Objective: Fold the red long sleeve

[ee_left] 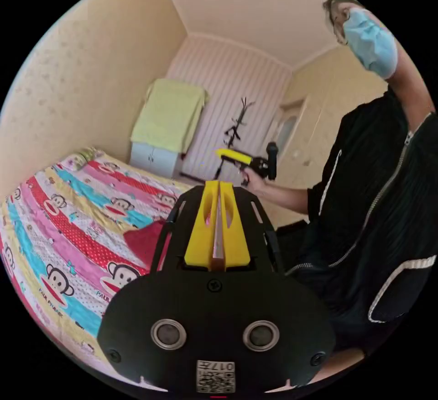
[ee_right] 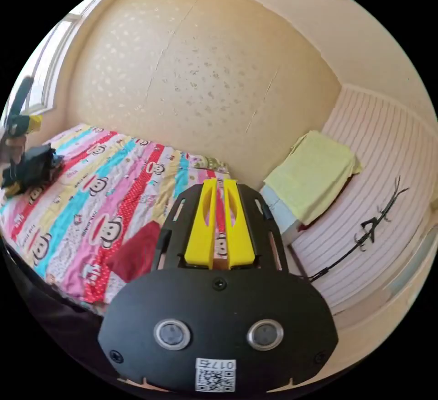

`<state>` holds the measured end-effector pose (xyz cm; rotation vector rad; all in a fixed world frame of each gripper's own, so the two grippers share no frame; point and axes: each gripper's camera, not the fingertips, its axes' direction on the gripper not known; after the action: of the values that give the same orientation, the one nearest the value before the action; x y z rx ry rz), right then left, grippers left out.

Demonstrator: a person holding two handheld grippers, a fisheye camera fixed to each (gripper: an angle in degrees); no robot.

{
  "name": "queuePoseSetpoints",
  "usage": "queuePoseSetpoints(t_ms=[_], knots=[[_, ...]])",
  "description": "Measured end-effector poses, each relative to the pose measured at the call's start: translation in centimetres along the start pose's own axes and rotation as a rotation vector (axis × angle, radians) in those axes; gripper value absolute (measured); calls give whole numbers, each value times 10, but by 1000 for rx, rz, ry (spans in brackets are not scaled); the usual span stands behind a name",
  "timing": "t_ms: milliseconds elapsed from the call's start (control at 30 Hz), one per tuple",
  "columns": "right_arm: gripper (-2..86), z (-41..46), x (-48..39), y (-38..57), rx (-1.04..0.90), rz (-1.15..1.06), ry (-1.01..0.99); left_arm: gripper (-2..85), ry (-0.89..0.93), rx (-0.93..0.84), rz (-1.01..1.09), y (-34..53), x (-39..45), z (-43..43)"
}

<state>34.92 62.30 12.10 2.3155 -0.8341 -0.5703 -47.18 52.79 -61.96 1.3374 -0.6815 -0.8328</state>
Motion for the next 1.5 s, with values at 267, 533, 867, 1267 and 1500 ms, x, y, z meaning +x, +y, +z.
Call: queuePoseSetpoints(t_ms=[267,533,867,1267,1500], knots=[[85,54,51,89,-192,374,-279,-5,327,-595,-340,-7,-92,299],[97,115,73,180,-358,625,-588,98,-134,-816,-431,9,-149,466],[102,147,113,251,-503,779,-703,48,-233,-1085,-701,63,-175,555],[113,209,116,239,-381,704,-1056,41,-104,-486,-503,-39,-151,286],[150,219,126,172,-131,654,-1194,42,141,-49,-315,-48,-75,119]])
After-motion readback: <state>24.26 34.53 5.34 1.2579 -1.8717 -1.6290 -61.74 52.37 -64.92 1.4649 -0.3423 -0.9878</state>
